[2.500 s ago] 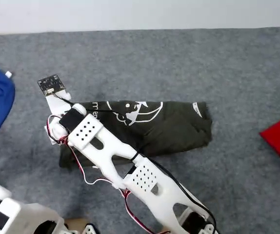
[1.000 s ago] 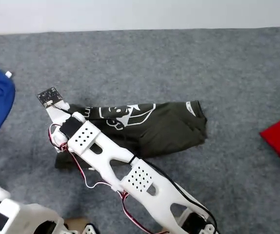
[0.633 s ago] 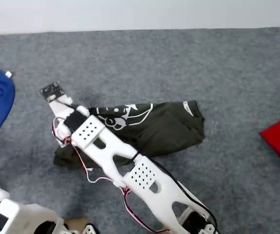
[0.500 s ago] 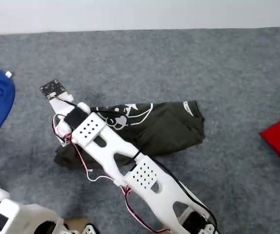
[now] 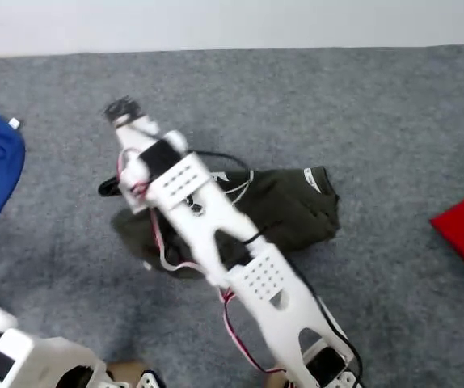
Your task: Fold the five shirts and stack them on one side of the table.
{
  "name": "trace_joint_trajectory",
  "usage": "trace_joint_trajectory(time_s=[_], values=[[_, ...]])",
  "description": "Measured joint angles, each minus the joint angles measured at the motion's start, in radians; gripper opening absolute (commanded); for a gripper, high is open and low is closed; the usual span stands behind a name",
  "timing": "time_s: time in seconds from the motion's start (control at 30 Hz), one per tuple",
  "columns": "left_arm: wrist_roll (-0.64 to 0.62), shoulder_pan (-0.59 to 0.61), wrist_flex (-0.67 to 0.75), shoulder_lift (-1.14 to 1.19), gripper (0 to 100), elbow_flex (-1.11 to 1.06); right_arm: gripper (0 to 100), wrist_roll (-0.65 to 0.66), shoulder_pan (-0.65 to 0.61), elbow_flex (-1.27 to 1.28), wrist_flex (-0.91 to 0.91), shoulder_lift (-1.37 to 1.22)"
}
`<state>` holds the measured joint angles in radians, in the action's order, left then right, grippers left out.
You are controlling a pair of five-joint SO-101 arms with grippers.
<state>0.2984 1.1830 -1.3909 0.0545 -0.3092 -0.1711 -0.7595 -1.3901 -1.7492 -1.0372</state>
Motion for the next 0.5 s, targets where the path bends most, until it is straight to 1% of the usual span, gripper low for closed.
trace_joint_trajectory(time_s=[0.27,0.4,0.5], values=[[-0.026,-0.034,0.002,0.000,10,0.000,0.9,0.103,0.161,0.000,-0.002,0.072],[-0.029,-0.060,0.002,0.000,10,0.000,0.9,0.135,0.210,0.006,-0.003,0.094],[-0.035,-0.078,0.002,0.000,10,0.000,0.9,0.141,0.230,0.083,-0.003,0.137]])
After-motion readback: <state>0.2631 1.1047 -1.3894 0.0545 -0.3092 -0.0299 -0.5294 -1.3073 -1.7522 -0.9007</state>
